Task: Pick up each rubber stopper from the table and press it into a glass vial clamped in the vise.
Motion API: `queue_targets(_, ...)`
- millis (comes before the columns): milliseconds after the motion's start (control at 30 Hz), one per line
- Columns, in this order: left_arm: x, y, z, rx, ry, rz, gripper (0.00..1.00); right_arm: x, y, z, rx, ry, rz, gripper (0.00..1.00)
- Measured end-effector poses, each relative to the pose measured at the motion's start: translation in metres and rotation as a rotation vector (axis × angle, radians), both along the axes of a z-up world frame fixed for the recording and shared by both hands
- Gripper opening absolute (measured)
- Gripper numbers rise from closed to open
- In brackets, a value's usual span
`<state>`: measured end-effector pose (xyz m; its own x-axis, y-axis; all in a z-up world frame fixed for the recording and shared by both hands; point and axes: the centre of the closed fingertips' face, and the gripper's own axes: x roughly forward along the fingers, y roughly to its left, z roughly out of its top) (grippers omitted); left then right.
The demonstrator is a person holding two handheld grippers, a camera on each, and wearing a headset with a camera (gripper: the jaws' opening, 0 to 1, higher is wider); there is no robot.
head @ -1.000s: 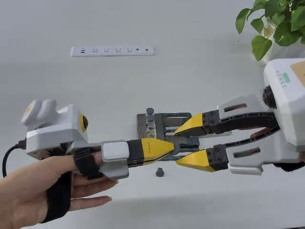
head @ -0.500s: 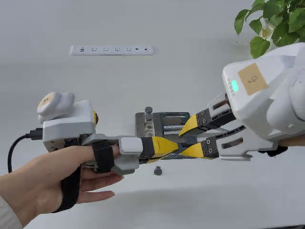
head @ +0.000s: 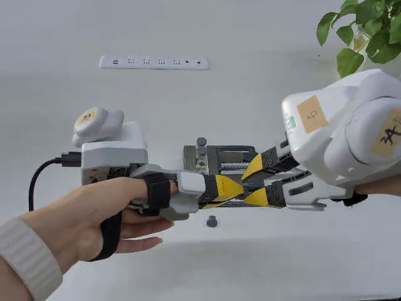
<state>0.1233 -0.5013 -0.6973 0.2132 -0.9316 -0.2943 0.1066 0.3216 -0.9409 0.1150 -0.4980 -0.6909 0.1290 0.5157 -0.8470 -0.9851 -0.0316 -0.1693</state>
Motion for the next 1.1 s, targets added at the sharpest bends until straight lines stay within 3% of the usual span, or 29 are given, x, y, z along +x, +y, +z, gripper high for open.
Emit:
queue_targets(567,-0.0008,-0.0066,-0.0019,0.018,0.006,-0.014,0.05,-0.0018,-0.0035,-0.0042,-0.028,-0.006,0.002,0.08)
queue_targets(933,-0.0027,-0.0077,-0.0053,0.051,0.004,-0.028,0.05,-0.0042,-0.0033,-0.0058,-0.067,-0.035,0.061,0.08)
queue_targets(1100,-0.0021,-0.0073,-0.0055,0.054,0.0,-0.026,0.05,-0.0028,-0.0041,-0.006,-0.075,-0.022,0.06,0.07)
